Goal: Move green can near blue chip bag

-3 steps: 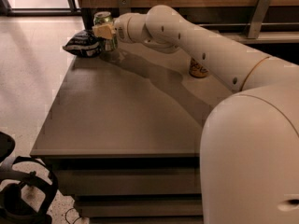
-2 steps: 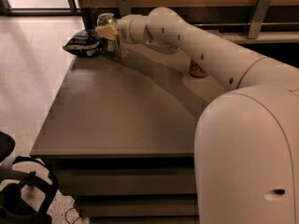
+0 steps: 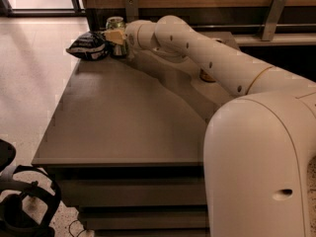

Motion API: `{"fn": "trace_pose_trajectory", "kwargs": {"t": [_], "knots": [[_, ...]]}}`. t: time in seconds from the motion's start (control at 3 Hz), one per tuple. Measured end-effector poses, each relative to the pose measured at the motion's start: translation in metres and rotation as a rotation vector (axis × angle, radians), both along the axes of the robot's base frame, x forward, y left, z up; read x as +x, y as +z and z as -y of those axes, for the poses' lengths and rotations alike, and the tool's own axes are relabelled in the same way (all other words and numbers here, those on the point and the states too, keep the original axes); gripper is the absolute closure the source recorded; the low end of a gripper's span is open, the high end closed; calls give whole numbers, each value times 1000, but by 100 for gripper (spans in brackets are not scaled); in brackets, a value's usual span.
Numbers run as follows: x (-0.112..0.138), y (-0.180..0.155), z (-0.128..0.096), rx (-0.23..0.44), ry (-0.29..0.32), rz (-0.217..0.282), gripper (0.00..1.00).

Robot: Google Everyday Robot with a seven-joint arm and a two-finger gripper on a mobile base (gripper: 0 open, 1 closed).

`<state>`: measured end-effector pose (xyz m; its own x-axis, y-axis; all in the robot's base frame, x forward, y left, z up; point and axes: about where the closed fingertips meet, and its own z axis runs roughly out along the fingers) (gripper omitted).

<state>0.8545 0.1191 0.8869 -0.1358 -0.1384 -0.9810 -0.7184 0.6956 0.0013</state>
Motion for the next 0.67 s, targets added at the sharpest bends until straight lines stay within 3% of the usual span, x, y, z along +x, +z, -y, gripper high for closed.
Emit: {"fn": "trace_pose_trajectory", "kwargs": {"t": [0.67], "knots": [[-1,-1,-6,0,8,-3,59]]}}
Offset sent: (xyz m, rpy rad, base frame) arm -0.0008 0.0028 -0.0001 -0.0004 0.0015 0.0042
